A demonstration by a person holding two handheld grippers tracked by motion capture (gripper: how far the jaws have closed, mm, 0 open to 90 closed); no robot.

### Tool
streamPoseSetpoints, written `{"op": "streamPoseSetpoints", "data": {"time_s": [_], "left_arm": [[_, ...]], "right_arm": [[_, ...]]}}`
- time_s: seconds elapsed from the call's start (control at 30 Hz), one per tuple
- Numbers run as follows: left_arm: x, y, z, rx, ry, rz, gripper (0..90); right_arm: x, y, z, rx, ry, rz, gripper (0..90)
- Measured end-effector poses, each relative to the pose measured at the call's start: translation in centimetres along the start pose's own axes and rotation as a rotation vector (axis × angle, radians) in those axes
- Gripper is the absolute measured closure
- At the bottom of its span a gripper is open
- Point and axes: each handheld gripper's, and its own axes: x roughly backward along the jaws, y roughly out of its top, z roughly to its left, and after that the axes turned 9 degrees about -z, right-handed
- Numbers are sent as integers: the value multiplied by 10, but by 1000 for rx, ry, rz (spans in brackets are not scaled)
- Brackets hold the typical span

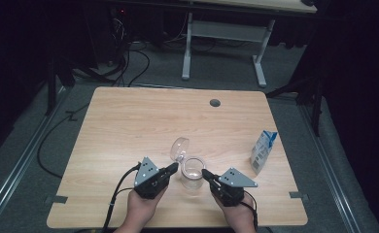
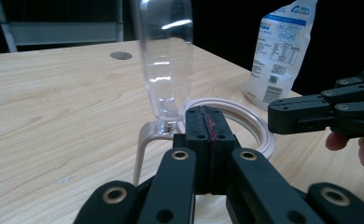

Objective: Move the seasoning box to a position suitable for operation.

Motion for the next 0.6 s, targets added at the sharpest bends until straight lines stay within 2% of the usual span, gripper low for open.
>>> {"op": "streamPoseSetpoints", "data": {"time_s": [0.2, 0.37, 0.6], "left_arm": [[8, -4, 6, -4, 6, 5, 899], [17, -15, 23, -16, 42, 53, 894], [34, -30, 47, -46, 92, 123, 872]], "right_arm": [[2, 3, 1, 8, -6, -6, 891], [6, 2, -7, -10, -21, -12, 883], [4, -7, -16, -29, -46, 13, 874]]}}
